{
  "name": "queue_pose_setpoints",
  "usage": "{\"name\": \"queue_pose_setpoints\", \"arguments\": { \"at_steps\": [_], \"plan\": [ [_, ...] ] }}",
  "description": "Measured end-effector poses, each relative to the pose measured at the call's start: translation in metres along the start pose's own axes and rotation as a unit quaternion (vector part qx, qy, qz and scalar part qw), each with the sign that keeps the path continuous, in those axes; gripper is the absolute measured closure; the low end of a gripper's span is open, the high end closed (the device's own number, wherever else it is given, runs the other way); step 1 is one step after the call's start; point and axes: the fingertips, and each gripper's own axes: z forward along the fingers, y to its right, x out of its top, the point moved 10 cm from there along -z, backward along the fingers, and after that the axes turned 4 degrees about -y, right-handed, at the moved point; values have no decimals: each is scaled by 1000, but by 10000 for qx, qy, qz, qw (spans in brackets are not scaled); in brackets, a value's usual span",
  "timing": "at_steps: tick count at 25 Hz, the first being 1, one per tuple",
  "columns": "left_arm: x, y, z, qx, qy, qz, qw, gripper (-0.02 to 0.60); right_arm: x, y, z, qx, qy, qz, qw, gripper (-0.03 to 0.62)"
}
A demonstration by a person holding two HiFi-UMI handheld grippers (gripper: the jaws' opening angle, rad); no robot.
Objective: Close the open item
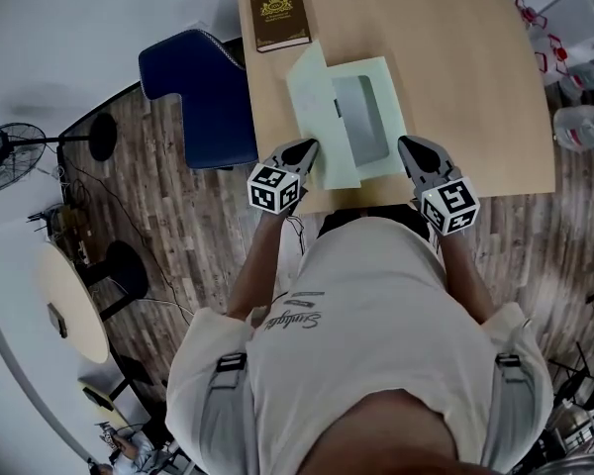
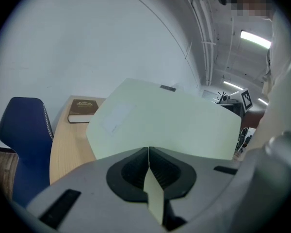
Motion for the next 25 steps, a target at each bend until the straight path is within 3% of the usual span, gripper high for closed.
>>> {"name": "queue_pose_setpoints", "arguments": {
  "at_steps": [6, 25],
  "plan": [
    [4, 15, 22, -30, -261, 209, 9994, 566, -5, 9, -7, -92, -12, 68, 9999, 599],
    [3, 26, 75, -179, -746, 199, 9969, 566, -15, 36, -21, -288, -119, 216, 9993, 599]
  ]
}}
